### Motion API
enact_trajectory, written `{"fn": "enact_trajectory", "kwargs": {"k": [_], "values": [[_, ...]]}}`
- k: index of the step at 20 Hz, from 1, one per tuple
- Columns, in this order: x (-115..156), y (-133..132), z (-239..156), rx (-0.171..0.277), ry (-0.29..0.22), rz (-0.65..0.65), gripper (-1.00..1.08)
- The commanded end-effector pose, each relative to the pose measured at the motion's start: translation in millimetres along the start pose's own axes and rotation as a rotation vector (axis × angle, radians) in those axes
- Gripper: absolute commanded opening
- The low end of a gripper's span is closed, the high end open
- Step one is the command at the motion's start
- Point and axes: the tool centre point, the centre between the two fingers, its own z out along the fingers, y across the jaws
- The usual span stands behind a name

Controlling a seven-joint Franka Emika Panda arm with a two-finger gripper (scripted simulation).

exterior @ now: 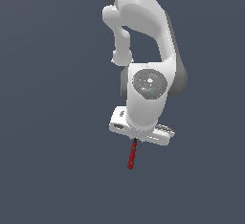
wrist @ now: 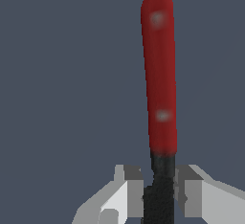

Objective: Pick up the object and move it to a goal position.

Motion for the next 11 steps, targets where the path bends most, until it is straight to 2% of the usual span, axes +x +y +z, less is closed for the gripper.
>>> {"fn": "enact_trajectory", "kwargs": {"k": [1,11], "values": [[5.0,-3.7,-5.5,0.0,0.0,0.0,-1.0],[12.6,-9.3,-13.2,0.0,0.0,0.0,-1.0]]}}
